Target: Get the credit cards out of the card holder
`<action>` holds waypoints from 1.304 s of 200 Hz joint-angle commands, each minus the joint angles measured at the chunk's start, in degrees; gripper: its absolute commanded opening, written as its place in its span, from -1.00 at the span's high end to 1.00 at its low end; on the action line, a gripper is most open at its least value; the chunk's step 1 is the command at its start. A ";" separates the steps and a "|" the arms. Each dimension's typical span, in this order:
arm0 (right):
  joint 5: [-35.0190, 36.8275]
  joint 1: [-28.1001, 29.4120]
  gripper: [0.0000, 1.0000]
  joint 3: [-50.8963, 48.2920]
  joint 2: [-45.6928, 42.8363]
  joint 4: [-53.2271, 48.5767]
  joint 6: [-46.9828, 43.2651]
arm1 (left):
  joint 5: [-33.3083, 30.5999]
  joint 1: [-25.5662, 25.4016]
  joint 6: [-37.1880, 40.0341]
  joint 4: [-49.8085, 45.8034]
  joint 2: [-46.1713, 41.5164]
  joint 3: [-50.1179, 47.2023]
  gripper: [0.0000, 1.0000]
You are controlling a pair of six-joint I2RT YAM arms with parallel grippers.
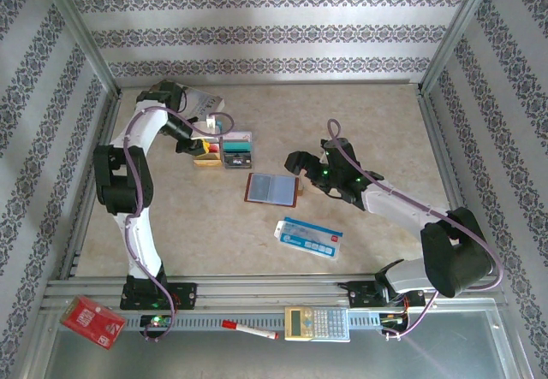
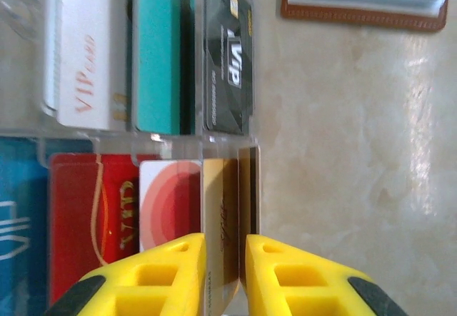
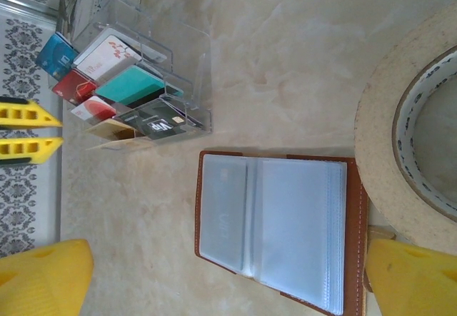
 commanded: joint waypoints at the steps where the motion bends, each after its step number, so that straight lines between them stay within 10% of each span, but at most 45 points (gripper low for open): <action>1: 3.06 2.12 -0.96 0.61 0.25 -1.89 -2.98 | 6.72 0.28 -6.00 2.21 -5.40 -1.10 0.44; 64: 9.46 8.93 -0.93 5.57 5.48 -7.04 -8.03 | -1.73 -2.13 -58.62 55.69 -22.83 -25.76 -0.07; 116: 15.88 13.11 -0.92 12.57 11.60 -13.90 -11.89 | -15.23 -3.76 -91.87 60.43 -31.41 -39.94 -0.01; 184: 25.74 18.68 -0.86 27.18 24.99 -26.85 -14.02 | -12.54 -3.81 -112.03 60.75 -42.19 -58.32 -0.26; 261: 25.92 19.19 -0.81 31.45 32.51 -31.60 -12.68 | -2.98 -3.81 -117.51 64.49 -45.65 -66.46 -0.52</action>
